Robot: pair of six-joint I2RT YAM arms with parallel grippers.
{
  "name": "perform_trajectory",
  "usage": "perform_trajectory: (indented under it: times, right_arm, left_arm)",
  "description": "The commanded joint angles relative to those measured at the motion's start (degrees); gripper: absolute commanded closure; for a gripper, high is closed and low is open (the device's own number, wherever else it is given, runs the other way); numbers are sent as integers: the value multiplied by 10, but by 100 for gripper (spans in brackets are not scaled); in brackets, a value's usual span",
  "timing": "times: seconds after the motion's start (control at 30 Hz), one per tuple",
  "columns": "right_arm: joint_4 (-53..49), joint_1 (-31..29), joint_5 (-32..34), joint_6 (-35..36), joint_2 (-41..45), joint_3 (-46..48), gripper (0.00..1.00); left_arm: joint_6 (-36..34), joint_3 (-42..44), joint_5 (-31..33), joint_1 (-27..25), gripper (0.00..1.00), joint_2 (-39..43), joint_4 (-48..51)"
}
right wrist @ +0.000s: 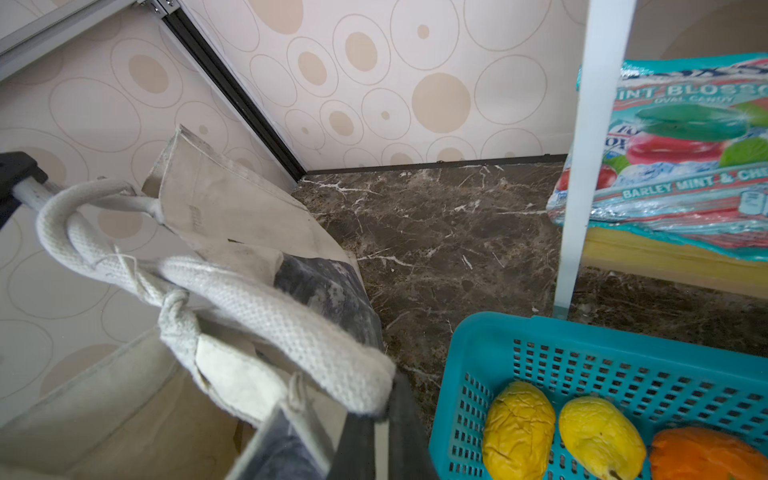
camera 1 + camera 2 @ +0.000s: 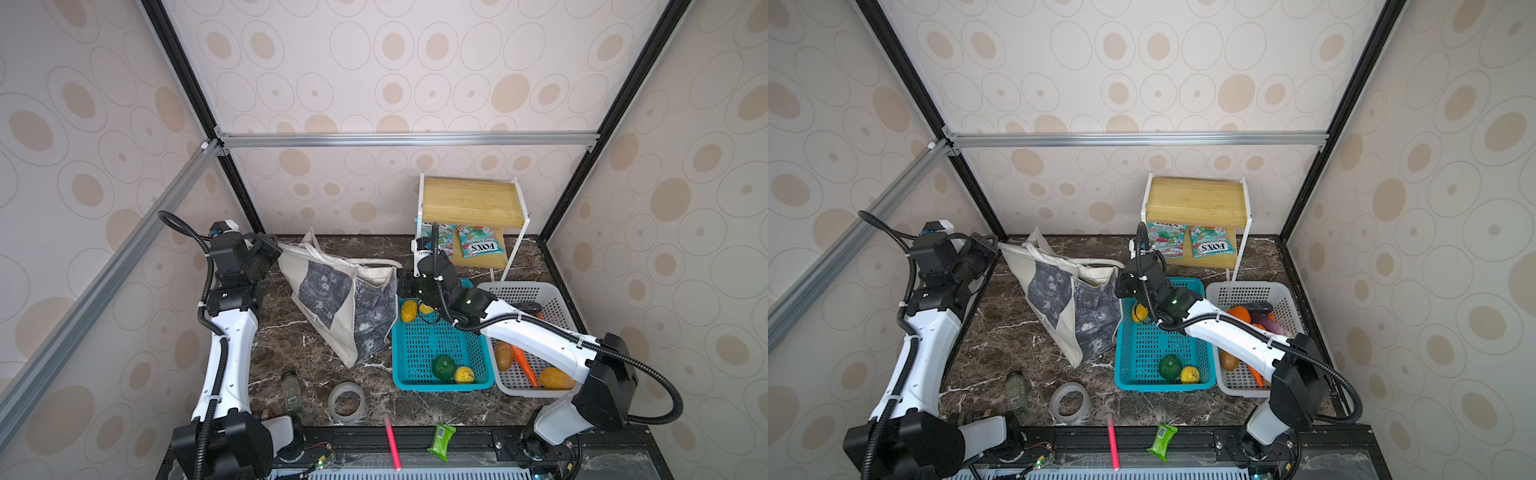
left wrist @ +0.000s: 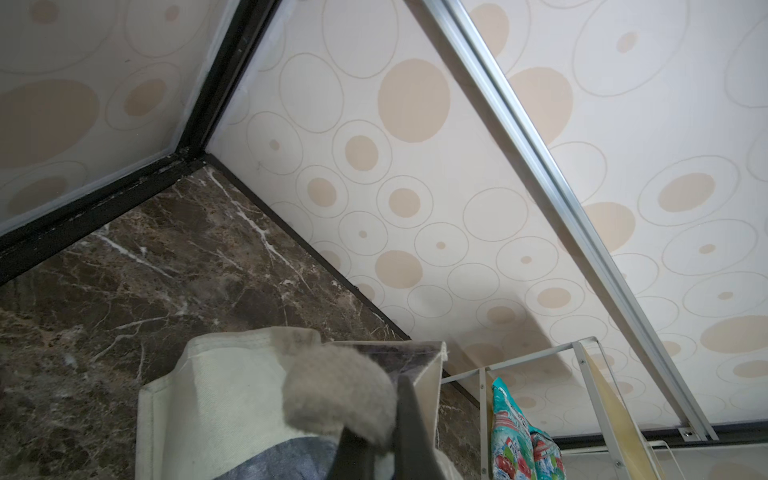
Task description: Place the food into the grocery bag and tie it
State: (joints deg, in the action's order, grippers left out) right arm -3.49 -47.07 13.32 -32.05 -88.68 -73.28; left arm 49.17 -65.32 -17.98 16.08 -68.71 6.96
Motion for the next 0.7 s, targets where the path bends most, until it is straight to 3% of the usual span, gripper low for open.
perform_trajectory:
  times: [0.0, 0.3, 0.67]
  right_arm:
    - [-129, 74, 136, -21, 34, 35, 100]
    - [-132, 83, 125, 7, 16, -5, 100]
    - [-171, 91, 112, 101, -110, -225, 100]
  left_arm:
    - [15, 9, 155, 84, 100, 29, -139]
    - [0, 3, 166, 111, 100, 17, -137]
    - [62, -7, 84, 131, 100, 4, -189]
